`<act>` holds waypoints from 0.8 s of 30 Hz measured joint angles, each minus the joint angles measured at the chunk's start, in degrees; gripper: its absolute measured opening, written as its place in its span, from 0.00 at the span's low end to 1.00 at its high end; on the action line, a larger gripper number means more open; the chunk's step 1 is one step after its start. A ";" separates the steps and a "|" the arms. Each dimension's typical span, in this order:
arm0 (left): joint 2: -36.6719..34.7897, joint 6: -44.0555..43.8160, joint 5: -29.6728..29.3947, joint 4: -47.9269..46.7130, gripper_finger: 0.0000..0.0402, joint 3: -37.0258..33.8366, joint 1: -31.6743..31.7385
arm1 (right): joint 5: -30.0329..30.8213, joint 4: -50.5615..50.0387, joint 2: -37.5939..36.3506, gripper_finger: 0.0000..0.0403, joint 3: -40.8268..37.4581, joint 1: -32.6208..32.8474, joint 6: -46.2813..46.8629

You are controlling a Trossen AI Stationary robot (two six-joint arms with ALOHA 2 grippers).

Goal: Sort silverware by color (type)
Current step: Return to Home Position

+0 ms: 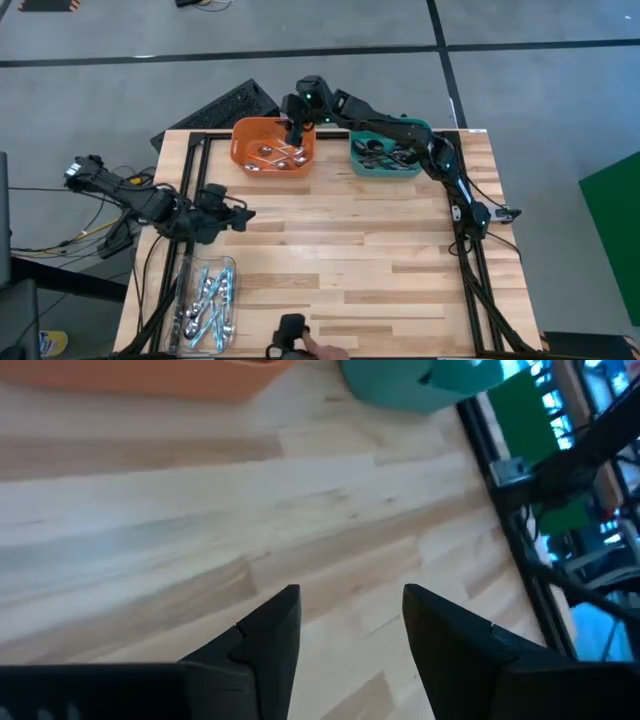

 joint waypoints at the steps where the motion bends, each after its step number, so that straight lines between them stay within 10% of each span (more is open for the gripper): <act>1: 0.15 1.29 0.09 1.20 0.41 0.00 1.02 | 0.06 -1.06 0.00 0.51 0.00 0.02 1.75; 7: 1.84 11.52 0.53 11.57 0.41 0.02 6.91 | -3.99 -9.26 -1.76 0.59 0.13 -1.07 10.20; 16: 5.80 42.14 -1.54 39.32 0.41 0.00 13.29 | -40.16 -6.47 -7.33 0.51 0.02 -4.65 28.89; 24: 5.04 67.03 2.66 61.40 0.41 0.02 17.96 | -39.58 -14.99 -19.56 0.42 0.17 -4.23 21.86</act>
